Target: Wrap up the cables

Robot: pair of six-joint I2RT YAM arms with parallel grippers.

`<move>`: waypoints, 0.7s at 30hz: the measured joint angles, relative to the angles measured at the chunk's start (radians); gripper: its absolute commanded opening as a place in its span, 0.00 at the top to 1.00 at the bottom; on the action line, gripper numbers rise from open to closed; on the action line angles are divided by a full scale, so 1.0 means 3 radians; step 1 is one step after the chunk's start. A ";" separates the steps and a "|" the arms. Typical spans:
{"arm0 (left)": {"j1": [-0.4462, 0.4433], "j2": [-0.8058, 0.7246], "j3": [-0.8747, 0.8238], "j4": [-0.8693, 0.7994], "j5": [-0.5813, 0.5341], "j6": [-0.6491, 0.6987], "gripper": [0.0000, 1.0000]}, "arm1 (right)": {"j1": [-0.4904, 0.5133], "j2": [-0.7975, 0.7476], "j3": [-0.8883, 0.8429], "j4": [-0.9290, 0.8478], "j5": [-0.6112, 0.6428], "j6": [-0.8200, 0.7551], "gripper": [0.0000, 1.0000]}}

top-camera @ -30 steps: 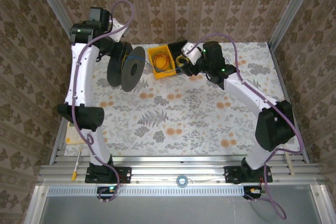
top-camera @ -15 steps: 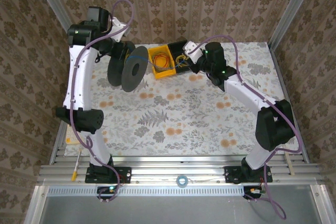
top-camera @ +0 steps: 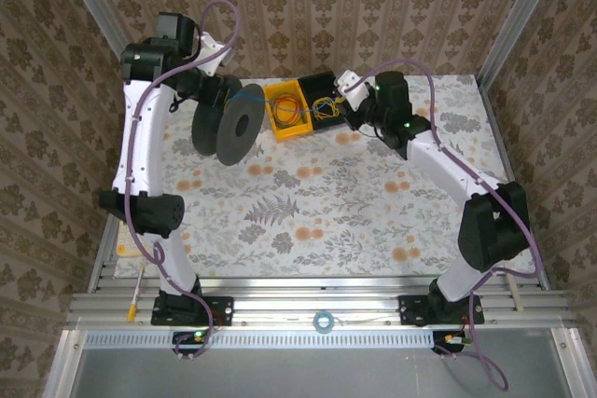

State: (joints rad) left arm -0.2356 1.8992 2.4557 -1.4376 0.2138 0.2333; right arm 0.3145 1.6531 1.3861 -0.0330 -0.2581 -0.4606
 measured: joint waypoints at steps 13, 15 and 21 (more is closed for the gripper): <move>-0.0328 -0.0003 -0.0079 -0.0069 0.0078 0.0113 1.00 | -0.0114 0.1417 0.2307 -0.1293 0.0033 0.0304 1.00; -0.0340 -0.0005 -0.0079 -0.0075 0.0117 0.0128 1.00 | -0.0135 0.1703 0.2682 -0.1517 0.0066 0.0327 1.00; -0.0374 -0.0066 -0.0066 -0.0070 0.0212 0.0179 1.00 | -0.0229 0.2626 0.4022 -0.2276 0.0139 0.0390 1.00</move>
State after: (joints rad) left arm -0.3477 1.8793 2.4359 -1.4586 0.2775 0.2871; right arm 0.2459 2.4409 2.5927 -0.7158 -0.2165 -0.3435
